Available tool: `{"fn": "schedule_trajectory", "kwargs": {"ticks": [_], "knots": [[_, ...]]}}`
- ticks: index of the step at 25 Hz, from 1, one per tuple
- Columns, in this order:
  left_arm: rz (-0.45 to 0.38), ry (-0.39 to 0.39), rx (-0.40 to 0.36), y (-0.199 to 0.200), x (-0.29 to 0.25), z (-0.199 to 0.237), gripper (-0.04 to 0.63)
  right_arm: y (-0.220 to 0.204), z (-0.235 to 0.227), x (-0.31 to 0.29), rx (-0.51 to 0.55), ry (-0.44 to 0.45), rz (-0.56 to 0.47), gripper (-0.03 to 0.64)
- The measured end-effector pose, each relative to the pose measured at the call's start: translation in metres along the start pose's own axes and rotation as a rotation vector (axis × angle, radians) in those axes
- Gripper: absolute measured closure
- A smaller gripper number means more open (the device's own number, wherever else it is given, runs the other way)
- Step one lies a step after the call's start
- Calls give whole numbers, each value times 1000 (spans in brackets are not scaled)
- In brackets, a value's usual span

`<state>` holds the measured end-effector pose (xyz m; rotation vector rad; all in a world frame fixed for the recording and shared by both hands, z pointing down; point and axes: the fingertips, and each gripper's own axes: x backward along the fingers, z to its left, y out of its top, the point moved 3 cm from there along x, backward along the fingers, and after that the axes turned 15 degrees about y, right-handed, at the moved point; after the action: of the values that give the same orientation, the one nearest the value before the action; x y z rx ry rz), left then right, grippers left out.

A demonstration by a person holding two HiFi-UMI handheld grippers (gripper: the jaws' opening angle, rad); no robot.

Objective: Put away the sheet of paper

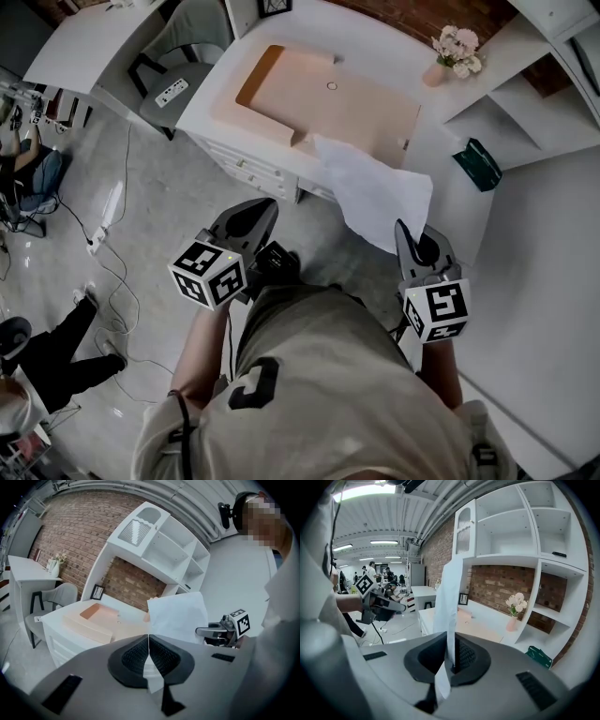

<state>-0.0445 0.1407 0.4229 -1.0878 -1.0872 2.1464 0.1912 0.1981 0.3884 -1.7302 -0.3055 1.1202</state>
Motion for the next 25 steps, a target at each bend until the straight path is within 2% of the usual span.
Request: {"fn": "schedule_trajectory", "kwargs": {"ticks": [10,16,25], "knots": [[15,6,14,11,-20,29,575,18,-10,-30,13,3,15,589],[8,20,9,27,-51,10,575,8,-48,-33,-5,28,33,589],[2,30,19,40,-92,-26,575,11,-112,-20,-43,41,-23,589]]}}
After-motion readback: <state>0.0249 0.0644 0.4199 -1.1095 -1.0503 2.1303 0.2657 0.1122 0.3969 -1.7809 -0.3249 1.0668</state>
